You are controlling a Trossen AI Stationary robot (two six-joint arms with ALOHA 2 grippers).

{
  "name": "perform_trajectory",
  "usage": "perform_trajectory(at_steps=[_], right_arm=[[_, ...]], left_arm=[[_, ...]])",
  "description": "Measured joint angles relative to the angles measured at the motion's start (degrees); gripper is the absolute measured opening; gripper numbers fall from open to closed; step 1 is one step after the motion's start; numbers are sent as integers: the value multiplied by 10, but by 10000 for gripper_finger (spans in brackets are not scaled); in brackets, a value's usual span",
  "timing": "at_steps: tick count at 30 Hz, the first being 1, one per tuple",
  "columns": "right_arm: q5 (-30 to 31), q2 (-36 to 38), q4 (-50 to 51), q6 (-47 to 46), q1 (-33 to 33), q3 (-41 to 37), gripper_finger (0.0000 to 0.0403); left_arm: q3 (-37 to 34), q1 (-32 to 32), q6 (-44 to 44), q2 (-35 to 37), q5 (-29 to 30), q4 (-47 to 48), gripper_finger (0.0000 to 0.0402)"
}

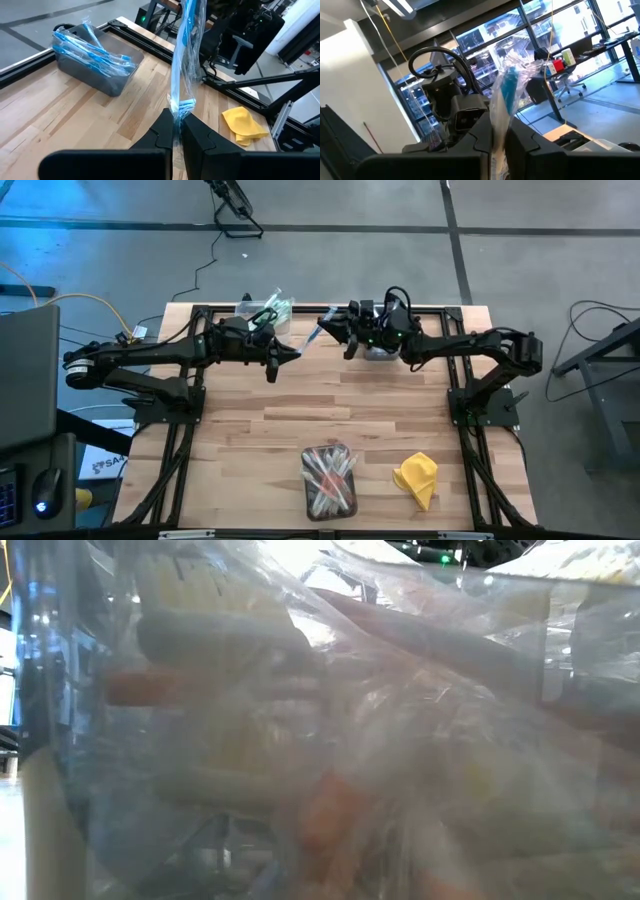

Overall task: Pick & Place Toothbrushes
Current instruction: Put the blue toothbrush into the top black bin

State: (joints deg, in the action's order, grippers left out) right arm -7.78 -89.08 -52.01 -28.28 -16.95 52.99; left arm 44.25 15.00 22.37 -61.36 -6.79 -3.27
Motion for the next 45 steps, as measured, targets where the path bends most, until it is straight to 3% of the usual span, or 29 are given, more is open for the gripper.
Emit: perform_trajectory(at_steps=[6, 16, 20, 26, 33, 45], right_arm=[[0, 0, 16, -1, 4, 0, 19], [-17, 0, 34, -4, 4, 0, 19], [-16, 0, 43, -5, -1, 0, 19], [-18, 10, 105, -15, -23, 0, 19], [-7, 72, 226, 0, -62, 0, 19], [81, 192, 519, 29, -149, 0, 19]], left_arm=[[0, 0, 0, 0, 0, 5, 27], [0, 0, 22, 0, 9, 2, 170], [0, 0, 21, 0, 9, 0, 206], [0, 0, 24, 0, 9, -6, 215], [0, 0, 24, 0, 14, -5, 215], [0, 0, 24, 0, 31, 2, 216]])
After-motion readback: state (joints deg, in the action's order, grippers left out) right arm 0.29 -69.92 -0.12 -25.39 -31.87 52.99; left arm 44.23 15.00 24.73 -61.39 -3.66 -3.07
